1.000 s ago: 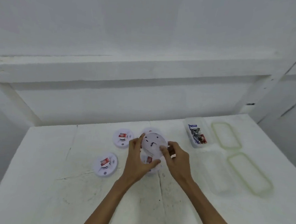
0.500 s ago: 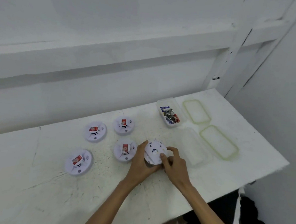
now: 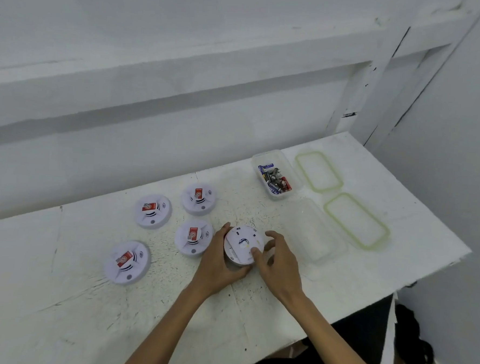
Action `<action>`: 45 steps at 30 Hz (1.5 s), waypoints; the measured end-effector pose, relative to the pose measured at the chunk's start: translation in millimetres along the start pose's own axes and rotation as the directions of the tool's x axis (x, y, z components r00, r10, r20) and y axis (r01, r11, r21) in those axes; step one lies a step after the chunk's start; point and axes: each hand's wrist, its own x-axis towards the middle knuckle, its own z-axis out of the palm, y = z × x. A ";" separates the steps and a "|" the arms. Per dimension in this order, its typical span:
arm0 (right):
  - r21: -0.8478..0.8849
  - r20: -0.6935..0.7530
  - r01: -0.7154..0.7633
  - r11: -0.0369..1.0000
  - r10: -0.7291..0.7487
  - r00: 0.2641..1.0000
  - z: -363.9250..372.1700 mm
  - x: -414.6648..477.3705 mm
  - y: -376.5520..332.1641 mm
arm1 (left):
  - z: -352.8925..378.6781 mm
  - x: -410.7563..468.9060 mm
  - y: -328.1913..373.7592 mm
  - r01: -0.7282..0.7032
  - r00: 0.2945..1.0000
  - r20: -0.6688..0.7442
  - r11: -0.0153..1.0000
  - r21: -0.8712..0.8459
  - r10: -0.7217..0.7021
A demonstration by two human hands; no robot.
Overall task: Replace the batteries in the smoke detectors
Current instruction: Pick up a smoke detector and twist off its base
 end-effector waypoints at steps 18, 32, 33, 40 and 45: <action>-0.072 0.006 0.106 0.992 -0.106 0.994 23.7 -4.7 -17.0 | -2.0 -3.5 6.9 -0.045 0.999 0.028 0.996 -0.072 0.047; -0.076 0.079 0.098 0.992 -0.092 0.993 23.4 -0.5 -24.3 | -5.1 -2.5 14.0 -0.063 0.998 0.025 0.992 -0.108 0.066; -0.073 0.093 0.094 0.993 -0.087 0.992 22.7 0.8 -25.1 | -5.7 -2.6 12.9 -0.052 0.998 0.028 0.991 -0.124 0.056; -0.055 0.204 0.026 0.998 -0.014 0.979 15.2 11.1 -30.6 | -12.4 -1.6 -2.0 -0.027 0.995 0.092 0.997 -0.072 0.033; -0.214 0.237 0.101 0.972 -0.049 0.970 11.1 18.5 -33.7 | -13.0 -0.3 -1.2 -0.028 0.995 0.097 0.993 -0.114 0.039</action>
